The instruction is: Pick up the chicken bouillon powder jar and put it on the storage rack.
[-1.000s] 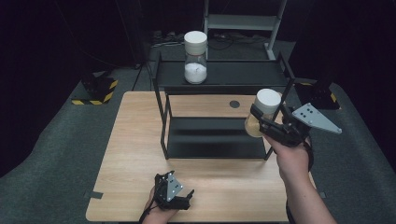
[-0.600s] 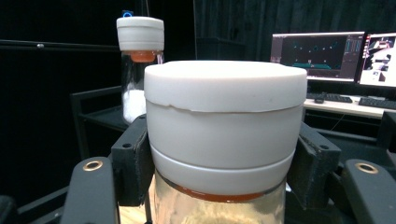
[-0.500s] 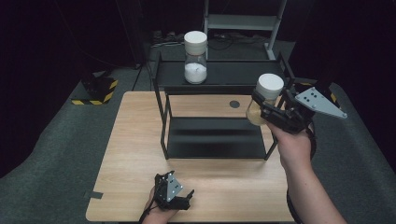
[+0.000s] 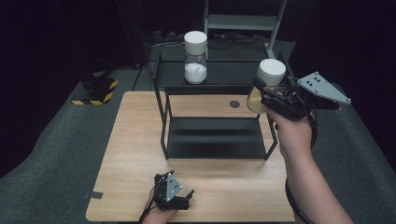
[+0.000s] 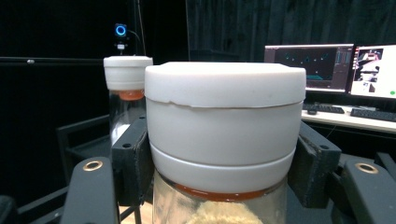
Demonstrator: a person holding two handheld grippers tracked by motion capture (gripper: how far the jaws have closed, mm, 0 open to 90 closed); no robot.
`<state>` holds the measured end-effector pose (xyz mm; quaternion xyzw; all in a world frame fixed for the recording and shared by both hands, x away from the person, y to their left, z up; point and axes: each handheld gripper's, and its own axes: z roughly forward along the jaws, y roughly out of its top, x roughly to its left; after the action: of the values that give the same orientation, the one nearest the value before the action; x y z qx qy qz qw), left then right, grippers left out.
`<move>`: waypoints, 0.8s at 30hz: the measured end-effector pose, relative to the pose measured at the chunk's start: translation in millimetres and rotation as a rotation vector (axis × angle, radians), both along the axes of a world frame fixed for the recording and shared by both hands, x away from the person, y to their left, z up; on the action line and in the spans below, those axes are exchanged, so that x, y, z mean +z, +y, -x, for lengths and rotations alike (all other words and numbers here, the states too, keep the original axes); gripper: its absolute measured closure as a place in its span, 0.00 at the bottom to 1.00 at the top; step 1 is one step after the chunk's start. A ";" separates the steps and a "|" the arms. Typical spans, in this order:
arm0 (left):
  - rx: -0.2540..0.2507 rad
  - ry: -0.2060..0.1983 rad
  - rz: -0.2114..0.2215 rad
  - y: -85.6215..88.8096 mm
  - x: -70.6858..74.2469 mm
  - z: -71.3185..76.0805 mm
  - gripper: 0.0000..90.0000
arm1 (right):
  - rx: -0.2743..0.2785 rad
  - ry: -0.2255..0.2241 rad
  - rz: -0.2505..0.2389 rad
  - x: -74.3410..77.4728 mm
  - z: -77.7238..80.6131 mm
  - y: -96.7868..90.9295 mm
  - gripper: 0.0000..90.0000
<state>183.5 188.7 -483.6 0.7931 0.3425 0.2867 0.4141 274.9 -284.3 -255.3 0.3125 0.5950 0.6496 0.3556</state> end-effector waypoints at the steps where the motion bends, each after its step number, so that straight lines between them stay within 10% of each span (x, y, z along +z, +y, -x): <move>1: 0.000 -0.001 0.000 0.0 -0.1 0.1 0.02 | -0.003 -0.002 0.002 3.1 -2.0 1.7 0.38; 24: -0.003 -0.003 0.012 2.2 -0.8 0.4 0.02 | -0.061 0.002 0.007 21.6 -29.7 33.0 0.38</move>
<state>183.1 191.0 -484.4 0.7907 0.3426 0.2851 0.4198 304.6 -251.3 -233.7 0.3301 0.5878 0.6359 0.3758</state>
